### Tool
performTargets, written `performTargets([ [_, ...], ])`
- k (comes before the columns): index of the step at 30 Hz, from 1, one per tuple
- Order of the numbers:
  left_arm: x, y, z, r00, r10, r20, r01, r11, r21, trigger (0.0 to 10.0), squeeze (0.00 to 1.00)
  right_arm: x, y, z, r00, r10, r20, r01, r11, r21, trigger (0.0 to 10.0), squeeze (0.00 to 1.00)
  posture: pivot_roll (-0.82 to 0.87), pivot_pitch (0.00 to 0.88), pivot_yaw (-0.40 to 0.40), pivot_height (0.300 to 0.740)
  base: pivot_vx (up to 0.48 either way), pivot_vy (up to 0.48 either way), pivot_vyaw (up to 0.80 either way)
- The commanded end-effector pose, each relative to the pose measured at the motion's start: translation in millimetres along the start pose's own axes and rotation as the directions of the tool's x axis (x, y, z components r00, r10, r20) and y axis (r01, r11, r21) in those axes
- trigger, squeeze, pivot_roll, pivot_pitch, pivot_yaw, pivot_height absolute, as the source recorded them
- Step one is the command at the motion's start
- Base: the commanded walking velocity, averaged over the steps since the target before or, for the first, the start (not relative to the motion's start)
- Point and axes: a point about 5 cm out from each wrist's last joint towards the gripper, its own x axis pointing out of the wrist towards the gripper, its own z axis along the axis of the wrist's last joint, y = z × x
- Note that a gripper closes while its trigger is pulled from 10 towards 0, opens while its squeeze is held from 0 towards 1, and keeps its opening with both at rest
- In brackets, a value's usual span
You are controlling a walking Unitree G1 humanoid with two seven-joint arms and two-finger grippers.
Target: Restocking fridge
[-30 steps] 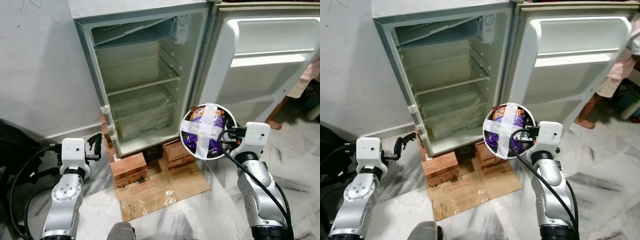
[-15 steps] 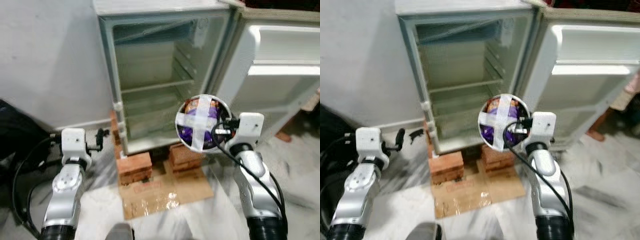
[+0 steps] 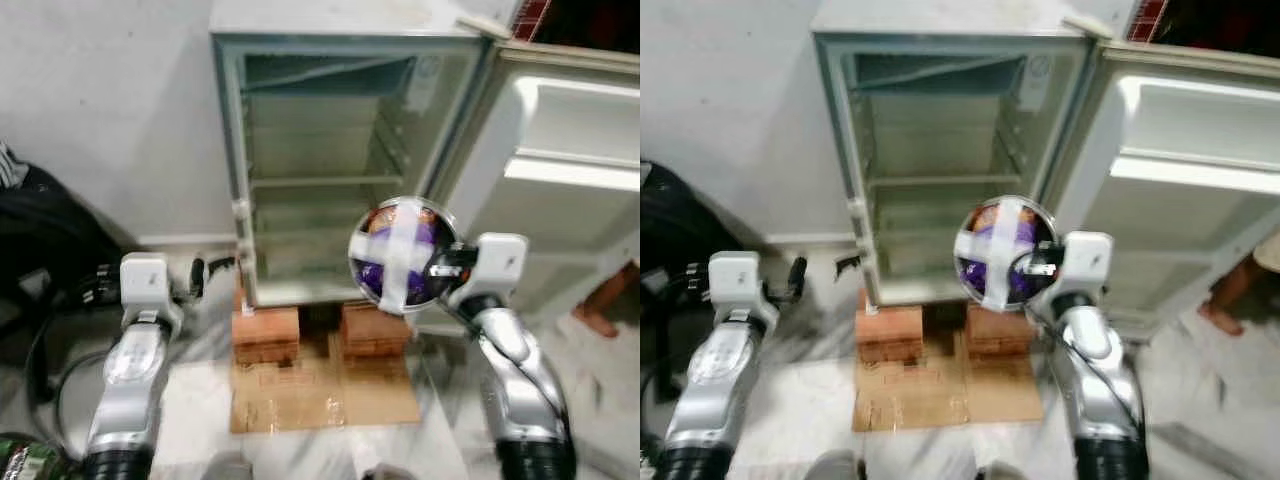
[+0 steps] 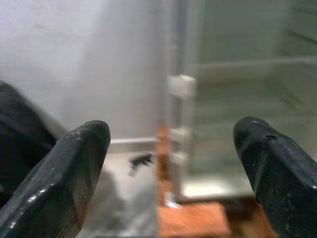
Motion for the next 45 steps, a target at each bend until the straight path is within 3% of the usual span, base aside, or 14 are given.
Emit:
performTargets([
  [1, -0.3, 4.9, 2.4, 1.000, -0.011, 0.016, 0.011, 1.000, -0.006, 10.0, 0.00, 1.5, 3.2, 6.4, 1.000, 0.006, 0.029, -0.006, 1.000, 0.016, 10.0, 0.00, 0.08, 0.000, -0.046, 0.740, 0.262, 0.000, 0.00],
  [10, 0.3, 3.7, 2.6, 1.000, -0.013, 0.018, 0.013, 1.000, -0.011, 10.0, 0.00, 0.3, 2.9, 5.2, 1.000, 0.008, 0.023, -0.008, 1.000, 0.024, 10.0, 0.00, 0.07, 0.000, -0.045, 0.740, 0.353, 0.000, 0.00],
  [38, 4.3, 0.6, 1.8, 1.000, -0.014, 0.012, 0.015, 1.000, -0.021, 10.0, 0.00, 2.7, 1.7, 3.8, 1.000, 0.014, 0.018, -0.014, 1.000, 0.023, 10.0, 0.00, 0.07, 0.000, -0.049, 0.740, 0.364, 0.311, 0.00],
  [45, 5.0, -0.5, 1.5, 0.999, -0.040, 0.008, 0.040, 0.999, -0.021, 10.0, 0.00, 4.2, -0.8, 4.8, 1.000, 0.000, 0.023, 0.000, 1.000, 0.020, 10.0, 0.00, 0.07, 0.000, -0.050, 0.740, 0.082, 0.086, 0.00],
])
